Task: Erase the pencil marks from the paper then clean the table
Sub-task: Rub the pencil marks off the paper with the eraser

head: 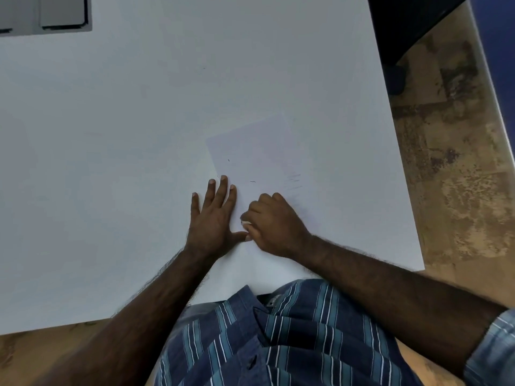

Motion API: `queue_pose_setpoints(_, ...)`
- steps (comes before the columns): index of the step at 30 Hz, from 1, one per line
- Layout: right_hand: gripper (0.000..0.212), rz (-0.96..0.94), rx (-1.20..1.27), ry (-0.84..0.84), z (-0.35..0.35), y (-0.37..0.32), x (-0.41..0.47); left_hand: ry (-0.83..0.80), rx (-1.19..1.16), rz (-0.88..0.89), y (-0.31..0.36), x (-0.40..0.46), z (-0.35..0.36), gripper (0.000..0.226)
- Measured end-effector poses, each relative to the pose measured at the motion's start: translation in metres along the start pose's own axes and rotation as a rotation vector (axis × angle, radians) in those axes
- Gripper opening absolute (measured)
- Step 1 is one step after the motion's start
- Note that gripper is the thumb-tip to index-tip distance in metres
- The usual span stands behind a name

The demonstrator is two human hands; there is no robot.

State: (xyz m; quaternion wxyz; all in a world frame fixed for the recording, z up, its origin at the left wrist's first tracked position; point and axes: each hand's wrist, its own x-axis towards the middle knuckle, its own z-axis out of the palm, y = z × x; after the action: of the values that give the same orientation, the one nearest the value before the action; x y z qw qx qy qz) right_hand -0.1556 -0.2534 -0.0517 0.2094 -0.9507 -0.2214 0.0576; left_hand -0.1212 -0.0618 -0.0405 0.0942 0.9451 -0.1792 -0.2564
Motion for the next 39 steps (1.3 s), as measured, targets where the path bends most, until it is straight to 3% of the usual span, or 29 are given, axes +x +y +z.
queue_pose_setpoints(2,0.020,0.045,-0.041,0.033,-0.006,0.009,0.005,-0.006,0.001,-0.005,0.000,0.000,0.000,0.120)
queue_pose_setpoints(6,0.014,0.328,-0.081,0.180,-0.022,0.027,0.020,-0.032,0.003,-0.014,0.001,0.001,-0.002,0.121)
queue_pose_setpoints(8,0.016,0.260,-0.036,0.173,-0.016,0.016,0.016,-0.019,0.000,-0.007,0.000,0.000,0.000,0.121)
queue_pose_setpoints(12,0.026,-0.048,-0.022,-0.026,-0.005,-0.009,-0.001,0.010,-0.016,0.001,-0.004,-0.001,0.002,0.118)
queue_pose_setpoints(19,0.016,0.388,-0.105,0.201,-0.027,0.036,0.023,-0.025,-0.003,0.000,-0.002,0.001,0.002,0.122)
queue_pose_setpoints(21,0.014,0.292,-0.046,0.173,-0.018,0.020,0.018,-0.017,-0.011,0.002,-0.003,0.001,0.002,0.121)
queue_pose_setpoints(24,0.020,0.018,0.015,-0.018,-0.007,-0.008,0.007,0.002,-0.022,0.006,-0.004,-0.001,0.003,0.119)
queue_pose_setpoints(26,0.020,-0.013,-0.008,-0.036,-0.008,-0.004,0.008,0.013,-0.020,0.008,-0.004,-0.001,0.004,0.119)
queue_pose_setpoints(31,0.009,0.365,-0.087,0.171,-0.030,0.032,0.027,-0.006,-0.012,0.000,-0.004,0.001,0.004,0.122)
queue_pose_setpoints(33,0.009,0.412,-0.059,0.210,-0.028,0.026,0.028,-0.012,-0.014,-0.002,-0.003,0.001,0.004,0.122)
queue_pose_setpoints(39,0.022,0.010,-0.020,0.003,-0.008,-0.008,0.005,0.011,-0.011,0.008,-0.003,-0.002,0.003,0.119)
